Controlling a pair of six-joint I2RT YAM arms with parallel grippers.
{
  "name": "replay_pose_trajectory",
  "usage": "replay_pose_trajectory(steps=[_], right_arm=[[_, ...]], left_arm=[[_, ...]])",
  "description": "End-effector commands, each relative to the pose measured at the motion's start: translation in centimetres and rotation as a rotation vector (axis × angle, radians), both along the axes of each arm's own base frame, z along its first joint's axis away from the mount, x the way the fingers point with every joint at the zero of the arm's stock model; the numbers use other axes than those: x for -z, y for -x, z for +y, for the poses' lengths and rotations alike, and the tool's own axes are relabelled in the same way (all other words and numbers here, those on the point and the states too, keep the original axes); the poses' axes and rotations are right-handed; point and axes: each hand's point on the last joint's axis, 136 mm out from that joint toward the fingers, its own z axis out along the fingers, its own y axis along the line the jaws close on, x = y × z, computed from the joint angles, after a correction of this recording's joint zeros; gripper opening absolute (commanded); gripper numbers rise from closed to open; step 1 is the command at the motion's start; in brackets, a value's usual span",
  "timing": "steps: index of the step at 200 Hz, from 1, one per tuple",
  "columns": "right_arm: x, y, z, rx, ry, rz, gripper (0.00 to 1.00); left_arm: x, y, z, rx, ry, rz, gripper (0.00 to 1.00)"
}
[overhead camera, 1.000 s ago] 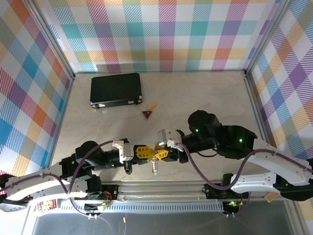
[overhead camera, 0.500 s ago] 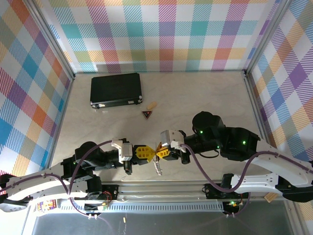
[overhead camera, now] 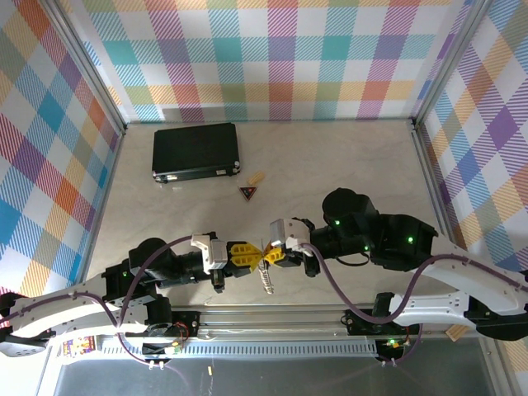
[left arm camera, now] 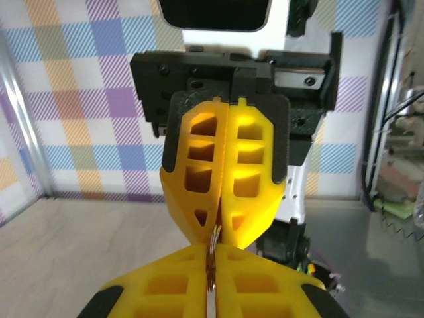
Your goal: Put the keys on the keyring
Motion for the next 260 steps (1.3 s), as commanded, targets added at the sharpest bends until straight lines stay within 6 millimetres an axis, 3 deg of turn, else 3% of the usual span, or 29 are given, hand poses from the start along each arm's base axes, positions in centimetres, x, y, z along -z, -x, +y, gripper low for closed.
replay_pose_trajectory(steps=[1, 84, 119, 157, 185, 213, 260], right_arm=[[-0.2, -0.6, -0.3, 0.016, 0.051, -0.046, 0.00], [2.1, -0.8, 0.0, -0.007, 0.216, -0.020, 0.00], [2.1, -0.5, -0.1, -0.017, 0.220, -0.011, 0.00], [1.0, 0.4, -0.3, -0.048, 0.128, -0.008, 0.00], [0.0, 1.0, -0.3, -0.060, 0.050, 0.003, 0.11], [-0.4, 1.5, -0.3, -0.082, 0.022, 0.013, 0.21], [-0.6, 1.8, -0.4, -0.090, 0.014, 0.027, 0.25]], left_arm=[[0.3, -1.5, 0.8, -0.098, -0.086, -0.022, 0.14], [1.7, -2.5, 0.0, -0.137, -0.191, -0.043, 0.17], [1.3, -2.5, 0.3, -0.143, -0.173, -0.045, 0.00], [-0.3, -1.6, 1.2, -0.113, -0.077, -0.051, 0.00], [-1.5, -0.5, 1.6, -0.058, -0.008, -0.050, 0.00], [-1.3, -0.2, 1.6, -0.040, -0.006, -0.046, 0.00], [-1.8, 0.4, 1.5, -0.009, 0.042, -0.044, 0.00]])
